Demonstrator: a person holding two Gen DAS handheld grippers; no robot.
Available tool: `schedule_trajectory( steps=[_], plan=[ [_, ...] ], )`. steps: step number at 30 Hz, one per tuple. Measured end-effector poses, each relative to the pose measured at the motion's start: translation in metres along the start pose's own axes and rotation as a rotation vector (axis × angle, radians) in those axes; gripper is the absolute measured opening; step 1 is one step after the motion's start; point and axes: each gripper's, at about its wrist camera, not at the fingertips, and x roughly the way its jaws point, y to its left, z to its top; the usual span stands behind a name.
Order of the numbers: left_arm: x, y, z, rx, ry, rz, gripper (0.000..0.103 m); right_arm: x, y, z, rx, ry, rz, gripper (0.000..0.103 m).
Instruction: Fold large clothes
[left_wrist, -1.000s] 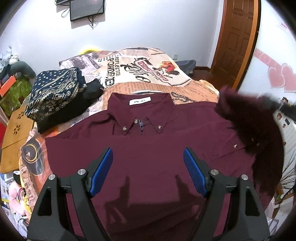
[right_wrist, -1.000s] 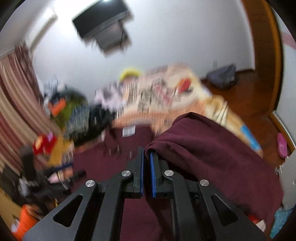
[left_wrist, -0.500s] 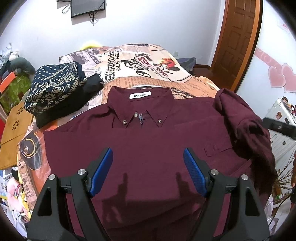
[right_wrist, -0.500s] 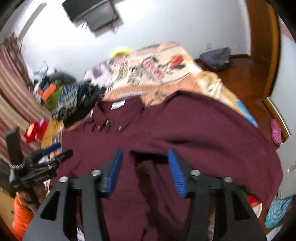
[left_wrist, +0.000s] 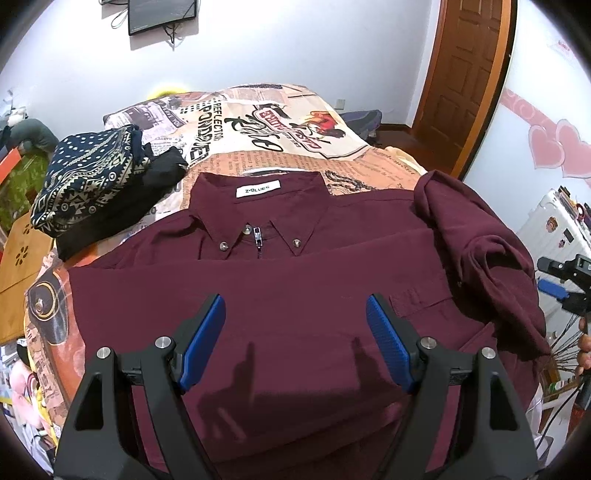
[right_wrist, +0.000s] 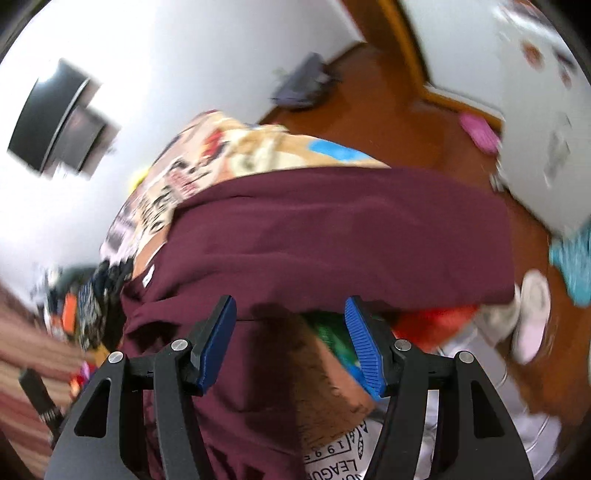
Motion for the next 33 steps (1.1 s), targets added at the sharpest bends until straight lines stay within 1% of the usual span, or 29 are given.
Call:
schedule_trajectory(
  steps=[3,6,9,11,12,13,14,16,17,19,21,24,26,27,29,31,33],
  plan=[
    [0.003,0.0,-0.001,-0.001,0.008,0.002,0.078,0.006,-0.018,0.003,0.109,0.015,0.044,0.057],
    [0.005,0.001,-0.001,-0.012,0.015,0.0,0.078,0.022,-0.029,0.007,0.205,0.028,0.081,0.057],
    [0.005,0.002,-0.001,-0.013,0.015,0.002,0.078,0.031,-0.027,0.012,0.219,-0.01,0.074,0.06],
    [0.005,0.002,-0.001,-0.011,0.012,0.008,0.078,0.03,-0.025,0.015,0.199,-0.029,0.057,0.057],
    [0.005,0.003,-0.001,-0.011,0.011,0.012,0.078,0.033,-0.018,0.019,0.154,-0.029,0.042,0.053],
    [0.004,0.004,-0.001,-0.01,0.009,0.017,0.078,0.033,-0.014,0.02,0.12,-0.033,0.033,0.038],
    [0.004,0.004,-0.001,-0.008,0.006,0.023,0.078,0.035,-0.007,0.022,0.075,-0.035,0.018,0.03],
    [0.003,0.006,-0.001,-0.005,0.002,0.029,0.078,0.035,-0.002,0.026,0.03,-0.037,0.006,0.018],
    [0.002,0.007,-0.002,-0.005,-0.001,0.032,0.078,0.034,0.0,0.028,0.01,-0.039,0.003,0.017],
    [0.0,0.009,-0.002,-0.009,-0.006,0.033,0.078,0.025,0.011,0.035,-0.038,-0.081,-0.001,0.012],
    [-0.003,0.012,-0.002,-0.016,-0.014,0.032,0.078,0.014,0.021,0.042,-0.081,-0.123,0.004,0.011],
    [-0.01,0.017,-0.002,-0.017,-0.036,0.047,0.078,-0.007,0.056,0.054,-0.181,-0.188,0.044,0.011],
    [-0.015,0.02,-0.002,-0.017,-0.052,0.06,0.078,-0.021,0.086,0.057,-0.267,-0.221,0.078,0.01],
    [-0.017,0.023,-0.002,-0.021,-0.059,0.062,0.078,-0.03,0.107,0.057,-0.322,-0.237,0.104,0.01],
    [-0.024,0.029,-0.002,-0.036,-0.076,0.062,0.078,-0.036,0.136,0.054,-0.389,-0.241,0.153,0.01],
    [-0.03,0.035,-0.003,-0.049,-0.09,0.066,0.078,-0.04,0.175,0.047,-0.469,-0.226,0.221,0.01],
    [-0.036,0.042,-0.004,-0.061,-0.105,0.075,0.078,-0.037,0.209,0.033,-0.543,-0.2,0.266,0.01]
  ],
)
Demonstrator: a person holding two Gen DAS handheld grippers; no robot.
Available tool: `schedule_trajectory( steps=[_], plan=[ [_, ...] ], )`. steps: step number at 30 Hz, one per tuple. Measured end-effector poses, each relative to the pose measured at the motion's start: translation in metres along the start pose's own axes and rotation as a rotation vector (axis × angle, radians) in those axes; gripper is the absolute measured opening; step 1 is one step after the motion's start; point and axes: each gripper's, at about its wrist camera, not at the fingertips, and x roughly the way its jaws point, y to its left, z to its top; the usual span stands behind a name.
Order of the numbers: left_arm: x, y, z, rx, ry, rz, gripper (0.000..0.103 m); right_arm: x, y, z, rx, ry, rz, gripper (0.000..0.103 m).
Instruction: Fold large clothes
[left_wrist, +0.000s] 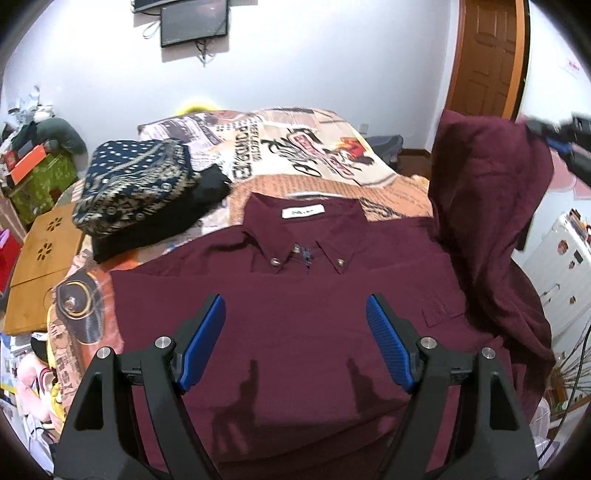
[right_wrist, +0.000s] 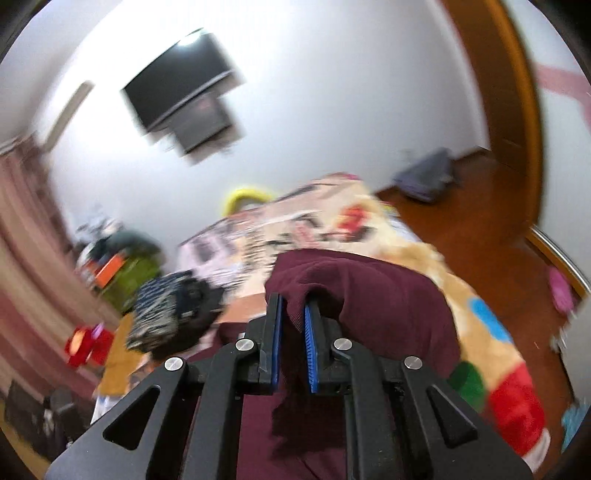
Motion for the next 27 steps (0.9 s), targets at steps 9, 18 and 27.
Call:
schedule_trajectory(
  steps=[9,18,27],
  plan=[
    [-0.025,0.057,-0.016,-0.087,-0.029,0.067,0.078,0.087,0.133,-0.058,-0.255,0.254,0.193,0.01],
    [-0.036,0.117,-0.055,-0.203,0.017,0.144,0.078,0.17,0.165,-0.157,-0.347,0.587,0.177,0.01],
    [-0.032,0.127,-0.061,-0.233,0.045,0.158,0.078,0.138,0.167,-0.127,-0.311,0.517,0.202,0.049]
  ],
)
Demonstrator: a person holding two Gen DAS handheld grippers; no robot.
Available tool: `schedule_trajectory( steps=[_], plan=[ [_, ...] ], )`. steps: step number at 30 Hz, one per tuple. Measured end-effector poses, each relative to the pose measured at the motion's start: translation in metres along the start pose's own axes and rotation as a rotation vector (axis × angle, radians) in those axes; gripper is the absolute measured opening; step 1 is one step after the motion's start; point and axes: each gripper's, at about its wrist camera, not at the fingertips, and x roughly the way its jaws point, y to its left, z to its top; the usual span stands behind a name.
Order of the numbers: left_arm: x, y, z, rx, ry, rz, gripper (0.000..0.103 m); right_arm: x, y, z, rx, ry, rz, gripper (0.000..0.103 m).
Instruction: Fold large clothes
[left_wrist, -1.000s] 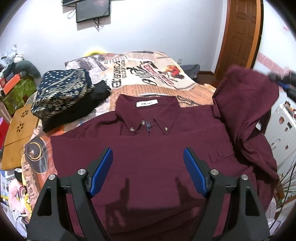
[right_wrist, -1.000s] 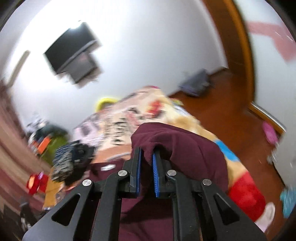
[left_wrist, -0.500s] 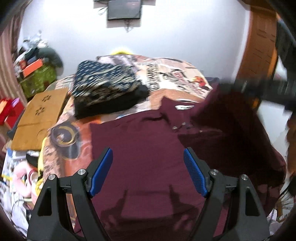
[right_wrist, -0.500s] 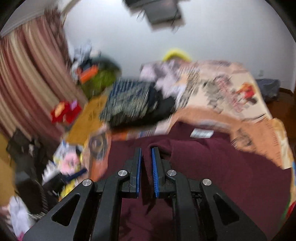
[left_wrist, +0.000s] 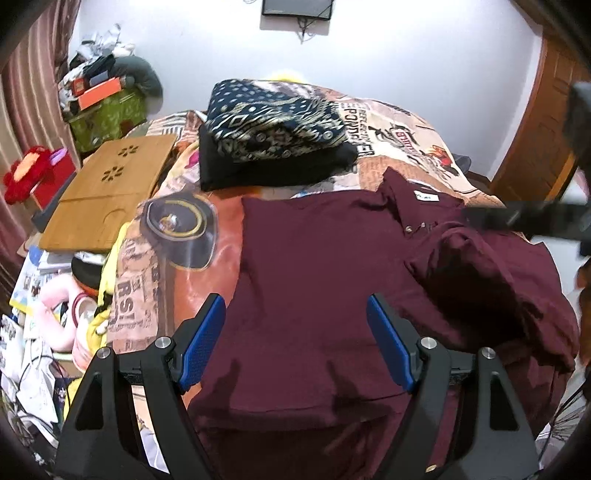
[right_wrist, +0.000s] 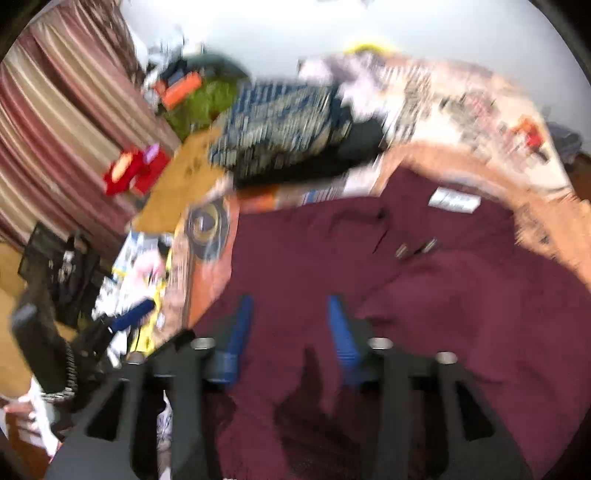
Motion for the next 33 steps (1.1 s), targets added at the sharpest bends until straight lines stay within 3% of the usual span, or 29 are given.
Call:
schedule_trajectory(
  steps=[2,5,9,12,16,21,25,30,33],
  plan=[
    [-0.002,-0.014,0.009,0.034,-0.019,-0.004,0.078,-0.032,-0.01,0.004,-0.02,-0.093,-0.036,0.049],
    [-0.006,-0.037,0.023,0.094,-0.05,-0.013,0.078,-0.067,-0.031,0.009,-0.035,-0.162,-0.115,0.05],
    [-0.007,-0.083,0.044,0.203,-0.08,-0.034,0.08,-0.106,-0.067,0.009,-0.023,-0.222,-0.219,0.057],
    [-0.002,-0.113,0.053,0.276,-0.09,-0.026,0.089,-0.133,-0.1,-0.002,-0.008,-0.25,-0.326,0.059],
    [0.018,-0.167,0.052,0.428,-0.05,-0.035,0.089,-0.142,-0.136,-0.024,0.019,-0.219,-0.417,0.06],
    [0.058,-0.21,0.032,0.585,0.065,-0.002,0.089,-0.132,-0.163,-0.064,0.002,-0.129,-0.492,0.06],
    [0.09,-0.231,0.011,0.693,0.143,0.036,0.089,-0.117,-0.178,-0.097,0.012,-0.06,-0.498,0.06],
    [0.118,-0.241,0.004,0.729,0.2,0.061,0.09,-0.097,-0.193,-0.13,0.063,0.009,-0.48,0.06],
    [0.128,-0.245,0.007,0.717,0.201,0.058,0.09,-0.091,-0.193,-0.14,0.077,-0.007,-0.497,0.063]
  ],
)
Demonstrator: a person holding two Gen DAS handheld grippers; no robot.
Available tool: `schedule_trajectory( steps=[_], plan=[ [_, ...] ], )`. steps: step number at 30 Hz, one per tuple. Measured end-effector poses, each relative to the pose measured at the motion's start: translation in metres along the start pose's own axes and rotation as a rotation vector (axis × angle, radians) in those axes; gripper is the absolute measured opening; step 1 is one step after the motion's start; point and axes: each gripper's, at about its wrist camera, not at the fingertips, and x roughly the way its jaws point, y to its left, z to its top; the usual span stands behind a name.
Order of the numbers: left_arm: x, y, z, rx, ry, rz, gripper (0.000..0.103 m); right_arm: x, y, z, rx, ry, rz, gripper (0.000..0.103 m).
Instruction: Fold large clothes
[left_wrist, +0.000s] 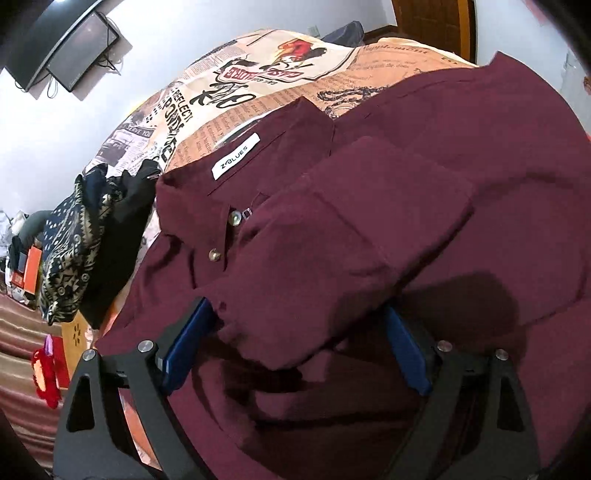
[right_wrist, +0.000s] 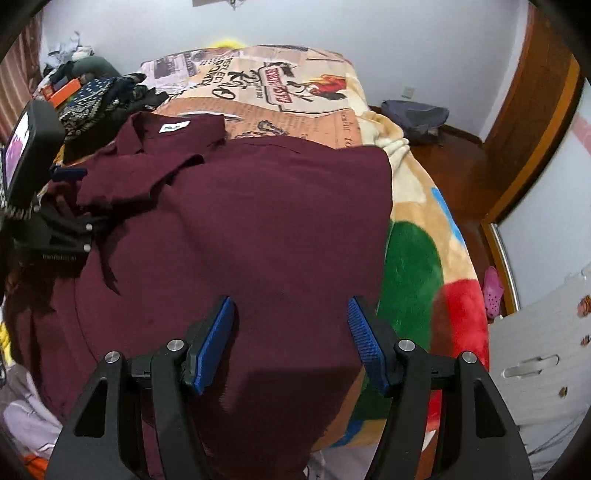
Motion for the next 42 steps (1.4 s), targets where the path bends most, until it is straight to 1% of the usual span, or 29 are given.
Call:
schedule_trajectory(
  steps=[1,2,3,4,5,7,9,10,12,14,16,17,19,20,22,24,26,27,29,30,31,33,34,35,36,37,39,40,42],
  plan=[
    [0.002,0.002,0.004,-0.019,-0.008,0.0,0.09,-0.001,0.002,-0.001,-0.001,-0.018,-0.01,0.067],
    [0.002,0.005,0.006,-0.041,-0.014,-0.004,0.086,-0.002,0.002,-0.001,-0.003,-0.023,-0.015,0.068],
    [0.002,0.006,0.009,-0.055,-0.019,-0.008,0.08,-0.002,0.002,-0.002,-0.004,-0.026,-0.017,0.069],
    [0.002,0.01,0.013,-0.075,-0.025,-0.014,0.061,-0.003,0.002,-0.001,-0.003,-0.028,-0.017,0.069],
    [0.0,0.015,0.015,-0.099,-0.028,-0.011,0.044,-0.003,0.001,0.0,0.0,-0.024,-0.013,0.069],
    [-0.007,0.029,0.018,-0.157,-0.049,-0.052,0.029,-0.005,-0.002,0.002,0.006,-0.019,-0.003,0.069],
    [-0.024,0.049,0.018,-0.233,-0.104,-0.103,0.019,-0.005,-0.004,0.001,0.013,-0.021,0.001,0.069],
    [-0.037,0.065,0.015,-0.293,-0.141,-0.137,0.012,-0.008,-0.006,0.003,0.02,-0.032,0.005,0.069],
    [-0.053,0.089,0.011,-0.379,-0.183,-0.174,0.01,-0.014,-0.01,0.007,0.041,-0.061,0.016,0.069],
    [-0.075,0.123,-0.004,-0.488,-0.236,-0.222,0.009,-0.017,-0.014,0.012,0.068,-0.08,0.031,0.069],
    [-0.085,0.145,-0.016,-0.549,-0.258,-0.24,0.009,-0.015,-0.017,0.016,0.096,-0.082,0.038,0.069],
    [-0.091,0.158,-0.027,-0.585,-0.271,-0.234,0.009,-0.011,-0.016,0.016,0.102,-0.077,0.038,0.069],
    [-0.096,0.175,-0.048,-0.619,-0.278,-0.209,0.009,-0.001,-0.014,0.014,0.112,-0.045,0.032,0.069],
    [-0.097,0.183,-0.064,-0.642,-0.281,-0.175,0.009,0.003,-0.013,0.014,0.113,-0.034,0.03,0.069],
    [-0.091,0.194,-0.088,-0.678,-0.266,-0.159,0.009,0.013,-0.007,0.008,0.108,-0.011,0.028,0.07],
    [-0.072,0.204,-0.118,-0.748,-0.203,-0.204,0.009,0.012,-0.004,0.006,0.099,-0.028,0.012,0.075],
    [-0.051,0.207,-0.137,-0.795,-0.133,-0.246,0.009,0.011,0.0,0.004,0.09,-0.035,-0.005,0.075],
    [-0.043,0.206,-0.145,-0.803,-0.106,-0.254,0.009,0.01,0.0,0.004,0.092,-0.034,-0.008,0.075],
    [-0.03,0.198,-0.154,-0.793,-0.048,-0.243,0.009,0.01,0.0,0.005,0.101,-0.03,-0.013,0.075],
    [-0.027,0.195,-0.156,-0.785,-0.036,-0.242,0.009,0.01,0.0,0.005,0.104,-0.029,-0.016,0.075],
    [-0.024,0.19,-0.155,-0.771,-0.024,-0.247,0.01,0.009,0.0,0.004,0.105,-0.027,-0.021,0.075],
    [-0.025,0.183,-0.146,-0.747,-0.014,-0.252,0.018,0.009,0.002,0.005,0.095,-0.024,-0.032,0.075],
    [-0.027,0.182,-0.141,-0.737,-0.015,-0.25,0.03,0.008,0.004,0.005,0.088,-0.024,-0.037,0.075],
    [-0.03,0.179,-0.131,-0.719,-0.02,-0.241,0.037,0.008,0.005,0.006,0.082,-0.023,-0.041,0.075],
    [-0.035,0.179,-0.122,-0.705,-0.029,-0.232,0.049,0.007,0.006,0.006,0.076,-0.023,-0.042,0.075],
    [-0.038,0.178,-0.11,-0.686,-0.041,-0.221,0.055,0.007,0.006,0.007,0.072,-0.024,-0.041,0.075],
    [-0.042,0.177,-0.084,-0.646,-0.059,-0.202,0.056,0.005,0.007,0.007,0.069,-0.03,-0.037,0.075],
    [-0.046,0.174,-0.064,-0.62,-0.065,-0.196,0.058,0.004,0.007,0.007,0.067,-0.035,-0.033,0.075],
    [-0.05,0.171,-0.032,-0.599,-0.075,-0.182,0.067,0.002,0.006,0.007,0.061,-0.046,-0.033,0.075]
  ],
)
